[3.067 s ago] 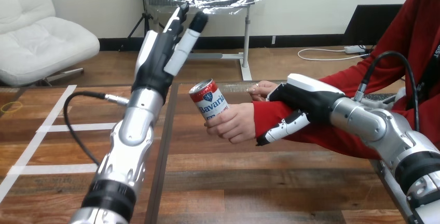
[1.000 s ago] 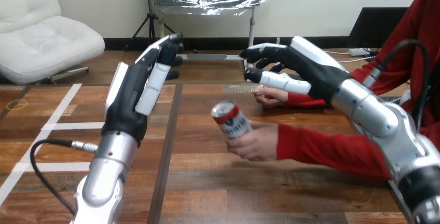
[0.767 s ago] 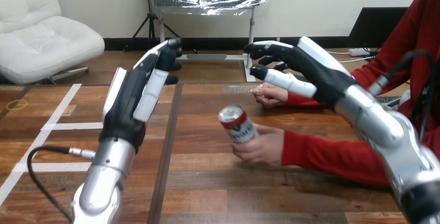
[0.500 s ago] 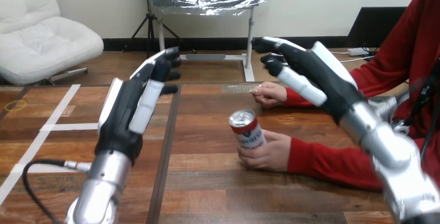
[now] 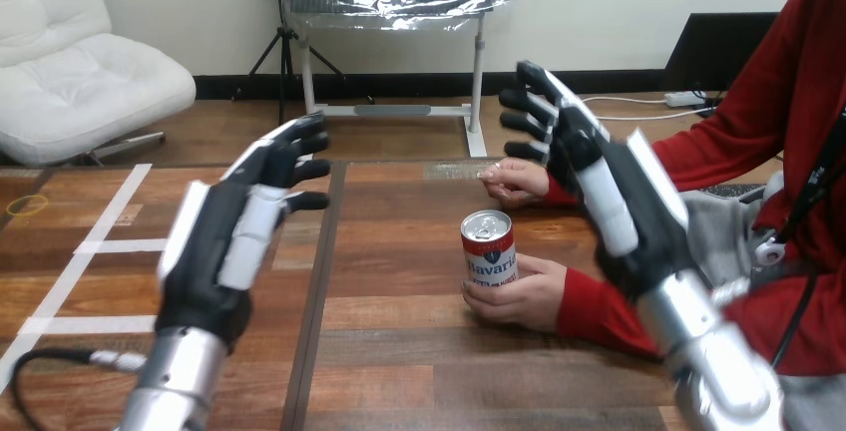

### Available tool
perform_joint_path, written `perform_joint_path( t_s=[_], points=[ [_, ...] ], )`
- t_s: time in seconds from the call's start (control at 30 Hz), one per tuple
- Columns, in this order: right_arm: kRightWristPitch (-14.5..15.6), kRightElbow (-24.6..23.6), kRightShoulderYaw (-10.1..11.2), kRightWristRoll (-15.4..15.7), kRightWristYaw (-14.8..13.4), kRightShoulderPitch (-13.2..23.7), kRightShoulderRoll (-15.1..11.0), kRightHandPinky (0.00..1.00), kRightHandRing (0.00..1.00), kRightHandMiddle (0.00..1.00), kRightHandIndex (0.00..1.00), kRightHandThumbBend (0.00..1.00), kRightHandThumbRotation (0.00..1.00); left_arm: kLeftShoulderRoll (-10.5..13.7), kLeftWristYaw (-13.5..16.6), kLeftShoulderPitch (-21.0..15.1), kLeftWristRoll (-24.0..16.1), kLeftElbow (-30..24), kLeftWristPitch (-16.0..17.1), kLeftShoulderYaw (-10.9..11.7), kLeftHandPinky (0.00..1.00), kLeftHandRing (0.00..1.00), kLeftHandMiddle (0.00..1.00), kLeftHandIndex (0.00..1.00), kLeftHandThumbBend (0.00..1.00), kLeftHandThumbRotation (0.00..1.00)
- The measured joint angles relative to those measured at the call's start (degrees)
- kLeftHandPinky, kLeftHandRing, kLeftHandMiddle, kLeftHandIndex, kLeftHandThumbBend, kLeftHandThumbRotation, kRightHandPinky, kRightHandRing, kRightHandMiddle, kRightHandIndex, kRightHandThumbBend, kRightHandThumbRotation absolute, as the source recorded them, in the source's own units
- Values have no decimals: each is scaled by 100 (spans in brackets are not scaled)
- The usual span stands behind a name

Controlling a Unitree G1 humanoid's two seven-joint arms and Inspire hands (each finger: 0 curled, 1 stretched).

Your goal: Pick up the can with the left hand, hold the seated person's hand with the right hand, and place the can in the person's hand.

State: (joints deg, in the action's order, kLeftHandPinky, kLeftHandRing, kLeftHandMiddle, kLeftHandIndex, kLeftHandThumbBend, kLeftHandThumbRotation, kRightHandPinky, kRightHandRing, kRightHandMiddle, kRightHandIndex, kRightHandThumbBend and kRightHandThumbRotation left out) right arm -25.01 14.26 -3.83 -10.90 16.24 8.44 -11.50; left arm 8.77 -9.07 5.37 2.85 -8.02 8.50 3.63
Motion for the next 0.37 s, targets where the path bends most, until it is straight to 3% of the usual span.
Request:
perform_joint_path(
  t_s=[0.37],
  points=[
    [-5, -473, -27, -92, 183, -604, 299, 96, 93, 94, 95, 88, 100, -18, -161, 384, 525, -426, 63, 212, 76, 82, 85, 84, 59, 93]
  ],
)
